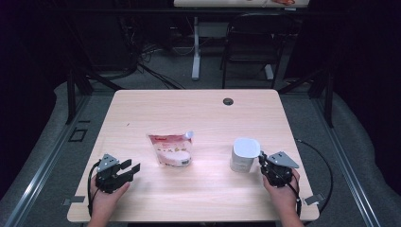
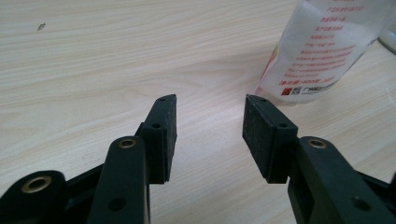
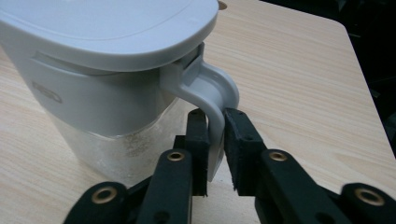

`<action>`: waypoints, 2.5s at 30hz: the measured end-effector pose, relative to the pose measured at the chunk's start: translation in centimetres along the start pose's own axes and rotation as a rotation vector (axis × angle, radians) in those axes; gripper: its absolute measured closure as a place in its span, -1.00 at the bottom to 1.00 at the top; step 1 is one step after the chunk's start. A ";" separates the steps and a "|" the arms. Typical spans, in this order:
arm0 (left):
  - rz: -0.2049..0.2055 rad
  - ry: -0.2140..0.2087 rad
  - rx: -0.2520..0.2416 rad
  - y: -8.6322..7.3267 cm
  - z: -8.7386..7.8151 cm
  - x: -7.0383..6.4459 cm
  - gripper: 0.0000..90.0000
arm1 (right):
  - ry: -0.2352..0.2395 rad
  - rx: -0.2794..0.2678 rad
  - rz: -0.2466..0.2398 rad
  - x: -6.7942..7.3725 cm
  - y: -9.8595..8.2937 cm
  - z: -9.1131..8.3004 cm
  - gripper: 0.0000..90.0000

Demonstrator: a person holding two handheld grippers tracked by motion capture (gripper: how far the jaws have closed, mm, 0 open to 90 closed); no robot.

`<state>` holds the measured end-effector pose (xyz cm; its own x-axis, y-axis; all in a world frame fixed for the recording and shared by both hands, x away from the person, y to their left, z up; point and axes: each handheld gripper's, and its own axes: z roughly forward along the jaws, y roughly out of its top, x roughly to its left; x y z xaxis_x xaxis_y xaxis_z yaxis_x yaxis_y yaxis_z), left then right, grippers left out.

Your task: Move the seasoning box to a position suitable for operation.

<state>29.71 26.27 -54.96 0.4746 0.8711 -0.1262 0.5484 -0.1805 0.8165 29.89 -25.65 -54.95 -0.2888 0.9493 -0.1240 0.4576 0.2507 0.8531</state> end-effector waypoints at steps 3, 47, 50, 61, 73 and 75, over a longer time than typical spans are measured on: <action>-0.001 0.000 0.003 0.0 0.0 0.1 0.23 | 0.000 -0.002 0.003 0.0 0.0 0.1 0.82; 0.018 -0.009 -0.016 0.1 -0.3 -0.1 0.27 | 0.137 0.041 -0.055 1.9 0.0 -2.2 0.87; 0.019 -0.010 -0.013 0.1 -0.2 -0.1 0.27 | 0.147 0.052 -0.051 2.0 0.0 -2.3 0.87; 0.025 -0.012 -0.009 0.3 0.0 -0.2 0.25 | 0.167 0.061 -0.039 2.4 -0.1 -2.6 0.86; 0.019 -0.009 -0.017 0.2 -0.1 -0.1 0.25 | 0.199 0.042 0.008 2.0 -0.3 -4.1 0.73; 0.019 -0.009 -0.017 0.2 -0.1 -0.1 0.25 | 0.196 0.035 0.011 2.1 -0.3 -4.4 0.73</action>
<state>29.68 26.22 -54.72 0.4911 0.8634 -0.1154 0.5276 -0.1894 0.8281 25.42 -24.61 -53.20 -0.4403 0.8978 -0.0109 0.4896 0.2503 0.8353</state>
